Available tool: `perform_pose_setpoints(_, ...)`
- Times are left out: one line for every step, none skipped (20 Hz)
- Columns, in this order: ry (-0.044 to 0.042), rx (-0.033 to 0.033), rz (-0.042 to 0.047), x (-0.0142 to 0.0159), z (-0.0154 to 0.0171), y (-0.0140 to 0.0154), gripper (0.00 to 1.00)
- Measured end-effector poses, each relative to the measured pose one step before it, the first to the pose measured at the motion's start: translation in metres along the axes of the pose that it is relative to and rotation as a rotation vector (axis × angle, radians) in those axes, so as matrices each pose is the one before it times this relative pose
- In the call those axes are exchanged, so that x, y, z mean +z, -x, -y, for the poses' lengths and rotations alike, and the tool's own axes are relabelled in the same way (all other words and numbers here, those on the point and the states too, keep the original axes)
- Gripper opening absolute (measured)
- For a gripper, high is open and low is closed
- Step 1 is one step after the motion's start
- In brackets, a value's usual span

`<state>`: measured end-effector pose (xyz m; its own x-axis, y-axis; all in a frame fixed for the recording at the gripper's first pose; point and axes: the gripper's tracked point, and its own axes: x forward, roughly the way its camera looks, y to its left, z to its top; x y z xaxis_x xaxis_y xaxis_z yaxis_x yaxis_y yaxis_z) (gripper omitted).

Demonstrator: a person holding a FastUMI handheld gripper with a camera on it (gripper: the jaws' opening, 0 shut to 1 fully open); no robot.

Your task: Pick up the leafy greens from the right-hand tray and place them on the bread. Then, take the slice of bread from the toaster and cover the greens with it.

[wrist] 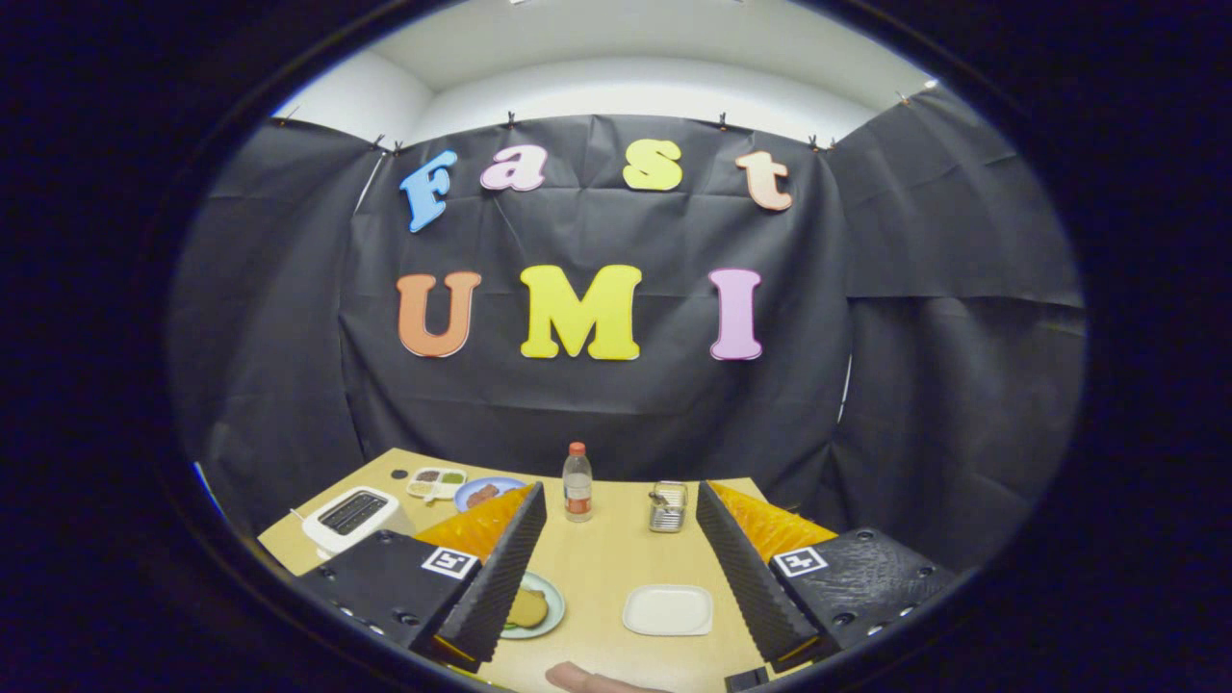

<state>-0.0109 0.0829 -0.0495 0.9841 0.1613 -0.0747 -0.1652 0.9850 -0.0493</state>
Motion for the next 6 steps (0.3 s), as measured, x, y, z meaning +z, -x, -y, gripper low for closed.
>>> perform_pose_setpoints(0.00405,-0.01414,-0.00072,-0.00175,0.00808,0.00246,0.95)
perform_pose_setpoints(0.00024,-0.00313,0.00011,-0.00298,0.00479,0.00225,0.95)
perform_pose_setpoints(0.00524,0.00026,-0.0047,-0.00251,0.00298,0.00107,0.95)
perform_pose_setpoints(0.00401,-0.00616,-0.00765,-0.00363,0.00425,-0.00139,0.95)
perform_pose_setpoints(0.00026,0.00112,-0.00542,-0.00117,0.00282,-0.00066,0.95)
perform_pose_setpoints(-0.0017,-0.00273,-0.00637,-0.00117,0.003,0.00015,0.95)
